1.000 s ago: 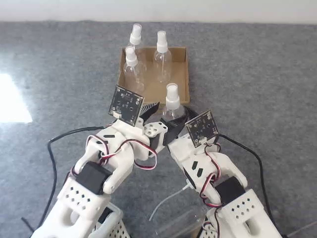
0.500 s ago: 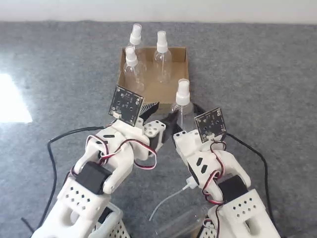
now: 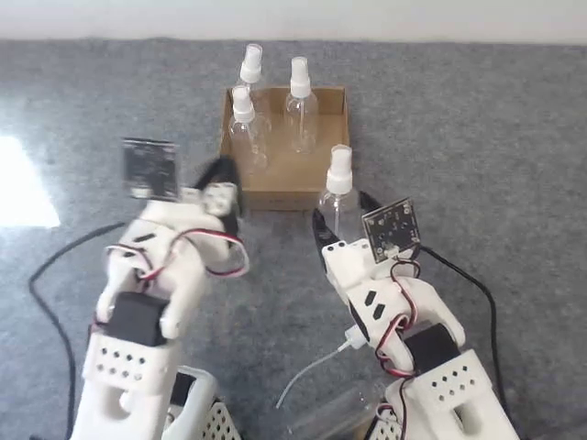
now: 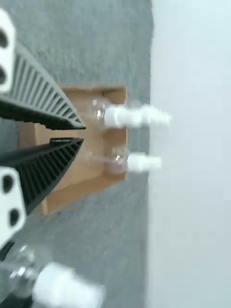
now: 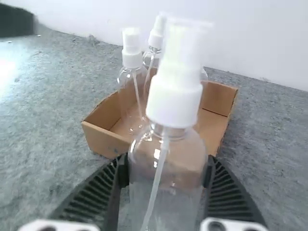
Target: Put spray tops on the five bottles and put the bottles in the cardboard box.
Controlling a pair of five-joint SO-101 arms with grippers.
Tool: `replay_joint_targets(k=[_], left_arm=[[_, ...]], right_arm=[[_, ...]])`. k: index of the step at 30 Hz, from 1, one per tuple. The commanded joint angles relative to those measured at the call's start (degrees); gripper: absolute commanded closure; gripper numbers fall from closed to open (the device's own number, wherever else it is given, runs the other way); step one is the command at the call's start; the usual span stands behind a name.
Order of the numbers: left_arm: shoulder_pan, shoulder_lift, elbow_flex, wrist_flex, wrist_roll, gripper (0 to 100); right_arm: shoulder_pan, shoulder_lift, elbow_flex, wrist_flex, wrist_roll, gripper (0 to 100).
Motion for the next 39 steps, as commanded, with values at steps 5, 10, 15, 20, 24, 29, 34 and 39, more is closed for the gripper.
replay_joint_targets(k=[5,10,15,20,24,29,34,39], left_arm=[[-11.3,-1.1,-3.3,-4.3,7.2,98],[-16.8,-0.6,-1.6,-10.3,8.0,98],[-22.2,-0.6,4.3,-22.5,14.8,98],[-24.2,-0.6,5.1,-25.0,15.6,98],[-24.3,-0.6,5.1,-25.1,15.6,98],[-24.8,-0.6,5.1,-25.1,15.6,98],[-24.8,-0.6,5.1,-25.1,15.6,98],[-24.8,-0.6,5.1,-25.1,15.6,98]], right_arm=[[3.2,-1.4,-3.9,-3.6,-0.6,85.9],[3.2,-1.4,-4.0,-3.6,-0.6,85.9],[3.2,-1.4,-4.1,-8.0,-0.6,85.9],[3.0,-1.4,-4.1,-11.6,-0.3,85.9],[2.9,-1.4,-4.1,-16.1,-0.2,85.9],[2.9,-1.4,-4.2,-22.2,-0.2,85.9],[2.9,-1.3,-7.6,-22.9,-0.2,85.9],[2.9,-1.3,-10.2,-23.3,-0.2,85.9]])
